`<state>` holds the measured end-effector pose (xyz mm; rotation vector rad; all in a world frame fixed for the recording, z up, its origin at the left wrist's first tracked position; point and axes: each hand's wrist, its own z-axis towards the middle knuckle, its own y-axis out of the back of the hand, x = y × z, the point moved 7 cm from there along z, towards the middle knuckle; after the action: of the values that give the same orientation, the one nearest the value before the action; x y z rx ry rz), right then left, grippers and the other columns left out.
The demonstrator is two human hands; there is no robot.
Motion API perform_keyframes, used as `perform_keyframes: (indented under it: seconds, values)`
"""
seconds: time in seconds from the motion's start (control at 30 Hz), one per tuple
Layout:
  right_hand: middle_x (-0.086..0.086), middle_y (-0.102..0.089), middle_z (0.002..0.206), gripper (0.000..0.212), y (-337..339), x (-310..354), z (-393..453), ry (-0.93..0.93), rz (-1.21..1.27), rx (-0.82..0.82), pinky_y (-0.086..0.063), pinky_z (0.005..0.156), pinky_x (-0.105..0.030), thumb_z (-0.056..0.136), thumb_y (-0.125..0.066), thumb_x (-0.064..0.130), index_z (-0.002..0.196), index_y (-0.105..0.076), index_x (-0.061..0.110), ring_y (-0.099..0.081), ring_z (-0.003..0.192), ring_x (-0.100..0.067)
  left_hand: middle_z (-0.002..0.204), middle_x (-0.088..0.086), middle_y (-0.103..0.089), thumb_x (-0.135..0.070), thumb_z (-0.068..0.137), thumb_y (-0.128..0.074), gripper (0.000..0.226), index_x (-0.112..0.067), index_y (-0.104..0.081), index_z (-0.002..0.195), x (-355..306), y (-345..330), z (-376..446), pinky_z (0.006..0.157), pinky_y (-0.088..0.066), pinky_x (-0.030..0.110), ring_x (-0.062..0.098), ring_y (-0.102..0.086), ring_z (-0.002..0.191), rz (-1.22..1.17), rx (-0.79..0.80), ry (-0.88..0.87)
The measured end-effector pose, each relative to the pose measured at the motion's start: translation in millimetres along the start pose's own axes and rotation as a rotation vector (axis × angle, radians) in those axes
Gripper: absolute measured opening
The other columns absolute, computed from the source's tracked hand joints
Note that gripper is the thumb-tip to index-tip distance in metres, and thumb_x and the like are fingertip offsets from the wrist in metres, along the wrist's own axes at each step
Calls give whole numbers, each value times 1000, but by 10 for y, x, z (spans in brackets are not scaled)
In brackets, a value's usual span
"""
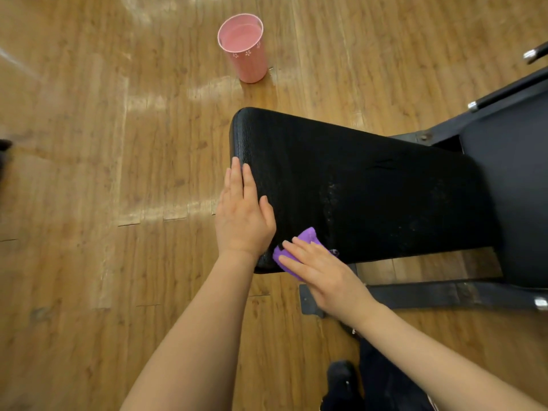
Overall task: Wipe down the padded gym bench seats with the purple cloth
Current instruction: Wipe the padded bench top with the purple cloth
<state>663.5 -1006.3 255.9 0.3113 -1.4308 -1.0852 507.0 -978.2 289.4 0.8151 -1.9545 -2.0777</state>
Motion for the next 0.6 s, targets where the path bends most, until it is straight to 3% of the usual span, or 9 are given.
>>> perform_keyframes:
  seconds: [0.13, 0.3, 0.4, 0.5, 0.6]
  values:
    - [-9, -44, 138, 79, 17, -244, -209, -96, 44, -42, -21, 116, -33, 67, -69, -17, 135, -40, 11, -36, 133, -22, 152, 22, -29, -21, 87, -42, 62, 6, -34, 143, -11, 12, 1, 103, -42, 50, 37, -35, 138, 22, -18, -16]
    - [-6, -47, 135, 48, 188, -300, -146, -194, 142, -117, -24, 114, -27, 85, -45, 3, 133, -46, 9, -40, 131, -19, 150, 21, -34, -28, 85, -33, 65, 3, -37, 142, -26, 16, 19, 100, -43, 50, 36, -38, 136, 97, -8, 10]
    - [-7, -49, 135, 44, 464, -557, 356, -314, 186, -234, -20, 112, -18, 87, -45, -1, 130, -49, 4, -40, 131, -19, 148, 22, -37, -28, 84, -33, 65, 3, -40, 141, -23, 4, 20, 98, -46, 52, 38, -41, 134, 111, -9, 9]
    - [-9, -48, 140, 46, 703, -890, 1063, -433, 188, -285, -21, 109, -19, 88, -49, -9, 132, -51, 4, -37, 134, -22, 148, 22, -37, -27, 83, -34, 65, 4, -41, 140, -27, 12, 15, 97, -47, 52, 38, -43, 132, 108, -10, 11]
    - [-6, -43, 144, 46, 841, -1217, 1670, -477, 178, -280, -18, 107, -17, 91, -46, -4, 135, -48, 8, -34, 136, -18, 149, 22, -35, -27, 84, -34, 65, 3, -40, 141, -33, 16, 18, 100, -44, 52, 37, -42, 133, 115, 1, 15]
